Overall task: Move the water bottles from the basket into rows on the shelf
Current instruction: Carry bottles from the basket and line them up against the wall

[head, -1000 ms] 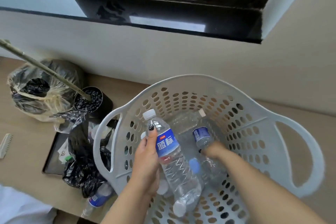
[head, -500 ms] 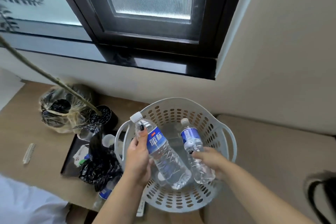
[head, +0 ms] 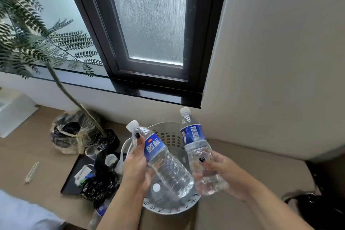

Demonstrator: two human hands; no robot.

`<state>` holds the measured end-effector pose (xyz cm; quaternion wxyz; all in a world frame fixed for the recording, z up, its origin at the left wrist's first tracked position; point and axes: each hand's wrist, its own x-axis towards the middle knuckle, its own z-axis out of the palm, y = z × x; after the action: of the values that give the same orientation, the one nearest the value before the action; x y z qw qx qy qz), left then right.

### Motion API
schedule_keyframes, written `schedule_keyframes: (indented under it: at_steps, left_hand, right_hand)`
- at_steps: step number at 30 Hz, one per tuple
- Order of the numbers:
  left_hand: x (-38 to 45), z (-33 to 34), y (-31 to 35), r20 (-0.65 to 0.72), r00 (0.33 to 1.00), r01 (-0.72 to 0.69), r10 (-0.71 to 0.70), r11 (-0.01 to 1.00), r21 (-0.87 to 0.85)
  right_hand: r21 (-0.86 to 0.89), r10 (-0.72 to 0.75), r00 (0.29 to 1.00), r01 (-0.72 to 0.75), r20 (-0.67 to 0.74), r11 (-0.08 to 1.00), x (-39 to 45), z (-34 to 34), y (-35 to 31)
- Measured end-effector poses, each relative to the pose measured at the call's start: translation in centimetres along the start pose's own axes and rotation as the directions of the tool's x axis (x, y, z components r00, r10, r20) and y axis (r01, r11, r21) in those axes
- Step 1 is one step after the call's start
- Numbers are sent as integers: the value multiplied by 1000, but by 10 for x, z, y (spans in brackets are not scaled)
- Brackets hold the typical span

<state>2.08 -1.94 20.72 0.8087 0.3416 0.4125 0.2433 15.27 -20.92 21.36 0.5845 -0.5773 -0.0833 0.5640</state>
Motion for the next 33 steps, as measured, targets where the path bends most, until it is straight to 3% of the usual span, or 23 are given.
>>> schedule_keyframes:
  at_steps: [5, 10, 13, 16, 18, 22, 29, 33]
  left_hand:
    - [-22, 19, 15, 91, 996, -20, 16, 999, 40]
    - [-36, 31, 31, 157, 985, 75, -72, 997, -17]
    - [-43, 33, 42, 236, 958, 185, -163, 980, -74]
    - [-51, 37, 56, 371, 899, 302, -234, 944, -135]
    - [-61, 42, 66, 424, 869, 350, -255, 923, -161]
    - [-75, 46, 78, 488, 819, 418, -303, 897, -144]
    - [-85, 52, 81, 557, 721, 491, -412, 871, 7]
    - [-99, 58, 66, 594, 639, 498, -489, 851, 164]
  right_hand:
    - [-82, -95, 995, 98, 37, 992, -40, 13, -21]
    - [-76, -205, 979, 205, 14, 976, -72, 32, -36]
    - [56, -253, 967, 253, 0, 966, -85, 50, -43]
    - [289, -232, 968, 196, 95, 937, -95, 73, -47]
    - [287, -216, 976, 216, -31, 933, -101, 82, -45]
    - [259, -290, 923, 354, -254, 899, -122, 100, -40]
    - [269, -281, 878, 399, -388, 876, -158, 119, -17]
    - [165, -343, 783, 485, -518, 859, -182, 128, 8]
